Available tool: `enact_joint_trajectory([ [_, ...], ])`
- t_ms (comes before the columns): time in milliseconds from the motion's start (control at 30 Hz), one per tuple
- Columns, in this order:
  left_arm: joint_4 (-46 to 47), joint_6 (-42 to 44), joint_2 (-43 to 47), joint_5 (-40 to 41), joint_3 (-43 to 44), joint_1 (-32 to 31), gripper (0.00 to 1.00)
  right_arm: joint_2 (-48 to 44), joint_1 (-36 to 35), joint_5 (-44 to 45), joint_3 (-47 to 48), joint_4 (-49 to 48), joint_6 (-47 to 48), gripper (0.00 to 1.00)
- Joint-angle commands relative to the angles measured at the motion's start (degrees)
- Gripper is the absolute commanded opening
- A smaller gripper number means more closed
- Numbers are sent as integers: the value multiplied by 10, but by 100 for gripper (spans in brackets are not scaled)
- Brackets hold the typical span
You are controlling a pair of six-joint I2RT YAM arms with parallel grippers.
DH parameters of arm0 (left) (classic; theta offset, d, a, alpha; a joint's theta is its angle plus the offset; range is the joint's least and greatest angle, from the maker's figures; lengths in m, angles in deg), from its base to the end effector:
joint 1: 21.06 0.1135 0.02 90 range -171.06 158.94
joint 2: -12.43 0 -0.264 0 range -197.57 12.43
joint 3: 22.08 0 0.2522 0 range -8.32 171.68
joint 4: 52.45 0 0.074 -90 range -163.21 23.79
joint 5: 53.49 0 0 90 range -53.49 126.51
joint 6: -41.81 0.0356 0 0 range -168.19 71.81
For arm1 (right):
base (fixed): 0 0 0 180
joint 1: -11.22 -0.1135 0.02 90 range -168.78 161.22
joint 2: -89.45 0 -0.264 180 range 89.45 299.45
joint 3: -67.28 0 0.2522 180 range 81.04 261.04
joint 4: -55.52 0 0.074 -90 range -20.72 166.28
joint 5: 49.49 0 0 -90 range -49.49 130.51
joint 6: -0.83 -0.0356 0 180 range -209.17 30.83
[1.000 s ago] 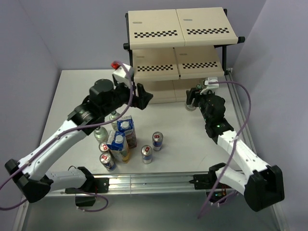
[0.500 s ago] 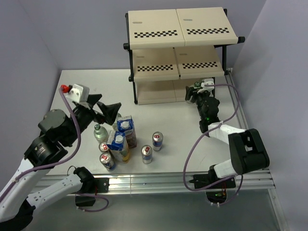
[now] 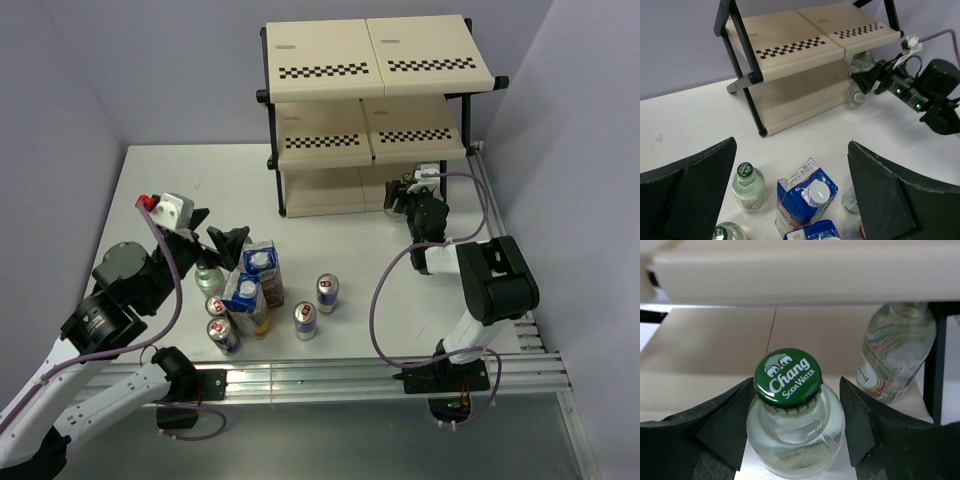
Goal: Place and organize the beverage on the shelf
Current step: Place the drink on the shelf.
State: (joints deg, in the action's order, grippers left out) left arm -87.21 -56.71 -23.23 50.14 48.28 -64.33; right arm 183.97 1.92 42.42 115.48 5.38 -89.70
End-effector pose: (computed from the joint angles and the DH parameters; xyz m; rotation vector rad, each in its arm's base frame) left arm 0.0942 -0.0771 0.4109 0.2927 1.5688 -0.5209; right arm 0.3202 0.0512 0.2016 -0.0883 1.5026 0.1128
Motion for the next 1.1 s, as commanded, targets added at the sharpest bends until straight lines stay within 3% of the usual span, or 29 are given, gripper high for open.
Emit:
enact_joint_trajectory([
  [0, 36, 13, 16, -1, -3, 0, 100, 10, 5, 0, 49, -200, -7, 0],
  [1067, 48, 19, 48, -26, -14, 0, 99, 109, 17, 0, 155, -184, 10, 0],
])
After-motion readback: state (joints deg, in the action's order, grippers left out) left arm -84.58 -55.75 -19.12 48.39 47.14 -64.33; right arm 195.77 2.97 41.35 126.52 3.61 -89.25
